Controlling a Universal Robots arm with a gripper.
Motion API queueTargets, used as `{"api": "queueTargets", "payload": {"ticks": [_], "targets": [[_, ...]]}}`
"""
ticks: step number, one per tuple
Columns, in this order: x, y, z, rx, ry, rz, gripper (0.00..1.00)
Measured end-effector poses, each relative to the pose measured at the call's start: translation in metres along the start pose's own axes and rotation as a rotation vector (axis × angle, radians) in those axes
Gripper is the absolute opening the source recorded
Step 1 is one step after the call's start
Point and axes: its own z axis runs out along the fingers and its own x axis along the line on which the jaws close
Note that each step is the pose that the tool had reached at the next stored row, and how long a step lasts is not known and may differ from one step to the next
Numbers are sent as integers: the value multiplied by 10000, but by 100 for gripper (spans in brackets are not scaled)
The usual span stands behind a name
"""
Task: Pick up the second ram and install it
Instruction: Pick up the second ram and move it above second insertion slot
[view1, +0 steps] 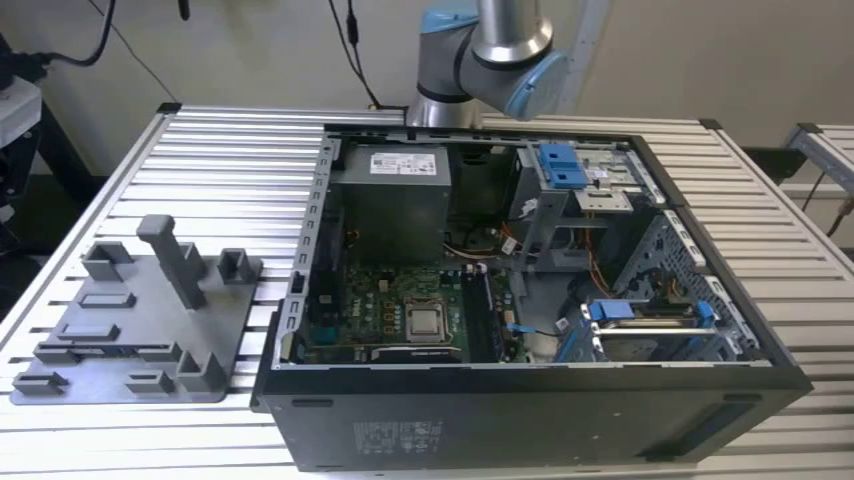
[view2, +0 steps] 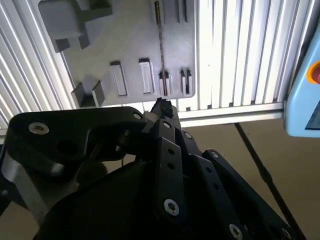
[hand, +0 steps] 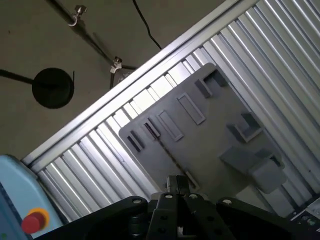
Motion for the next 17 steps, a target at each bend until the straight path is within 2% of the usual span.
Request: {"api": "queueTargets", "payload": {"ticks": [17], "targets": [[-9,8,0,12,77,-1009,11]]}}
